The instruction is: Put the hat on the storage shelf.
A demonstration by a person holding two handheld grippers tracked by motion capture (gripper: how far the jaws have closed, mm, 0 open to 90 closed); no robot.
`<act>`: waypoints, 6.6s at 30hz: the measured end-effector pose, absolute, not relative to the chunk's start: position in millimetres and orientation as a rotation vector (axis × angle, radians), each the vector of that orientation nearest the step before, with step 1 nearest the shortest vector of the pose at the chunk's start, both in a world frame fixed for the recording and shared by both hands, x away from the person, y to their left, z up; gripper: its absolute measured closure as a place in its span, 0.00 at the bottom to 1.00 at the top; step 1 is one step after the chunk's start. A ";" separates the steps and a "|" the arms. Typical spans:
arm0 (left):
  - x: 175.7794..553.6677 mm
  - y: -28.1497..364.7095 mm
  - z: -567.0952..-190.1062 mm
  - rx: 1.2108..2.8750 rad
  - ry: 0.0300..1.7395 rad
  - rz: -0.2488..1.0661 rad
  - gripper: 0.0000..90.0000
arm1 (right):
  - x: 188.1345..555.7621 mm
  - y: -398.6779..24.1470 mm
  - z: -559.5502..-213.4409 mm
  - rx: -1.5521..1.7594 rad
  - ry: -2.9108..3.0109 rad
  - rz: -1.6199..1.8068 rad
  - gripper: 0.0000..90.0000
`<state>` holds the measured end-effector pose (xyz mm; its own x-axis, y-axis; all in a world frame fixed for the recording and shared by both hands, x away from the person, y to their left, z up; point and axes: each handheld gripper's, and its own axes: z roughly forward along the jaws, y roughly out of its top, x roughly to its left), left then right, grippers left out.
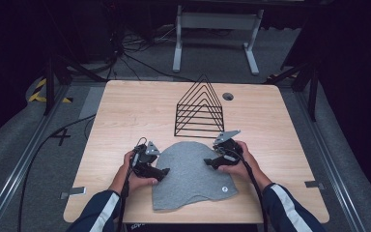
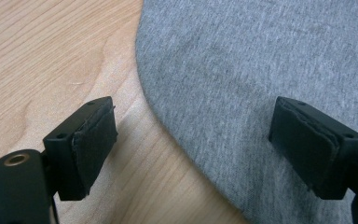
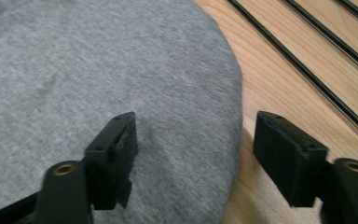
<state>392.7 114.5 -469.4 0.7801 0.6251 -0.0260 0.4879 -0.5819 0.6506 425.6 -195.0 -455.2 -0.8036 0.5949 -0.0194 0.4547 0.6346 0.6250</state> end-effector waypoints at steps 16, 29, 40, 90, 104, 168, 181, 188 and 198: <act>397.5 107.1 -461.7 2.322 0.742 0.159 0.85 | 409.6 -195.1 -450.7 0.871 2.685 0.939 0.89; 389.5 100.4 -428.5 2.280 0.595 0.280 0.93 | 394.2 -215.3 -417.9 0.777 2.578 1.056 0.94; 399.7 88.5 -361.0 2.267 0.420 0.414 0.93 | 391.6 -236.9 -365.3 0.749 2.438 1.145 0.94; 528.5 74.7 -204.1 2.067 0.507 0.636 0.93 | 506.6 -243.9 -205.1 0.792 2.036 1.244 0.95; 519.7 76.5 -217.2 2.054 0.482 0.588 0.93 | 498.5 -251.1 -224.7 0.776 2.082 1.277 0.95; 512.1 62.8 -396.6 2.270 0.556 0.440 0.93 | 496.3 -241.5 -396.7 0.919 2.358 1.094 0.94; 513.5 60.0 -409.2 2.279 0.567 0.427 0.93 | 496.8 -243.0 -408.2 0.945 2.345 1.101 0.94; 510.2 65.3 -404.0 2.276 0.565 0.439 0.93 | 493.5 -243.4 -404.0 0.938 2.342 1.076 0.93; 495.9 74.7 -386.2 2.263 0.549 0.496 0.92 | 483.2 -245.8 -391.7 0.910 2.330 1.037 0.90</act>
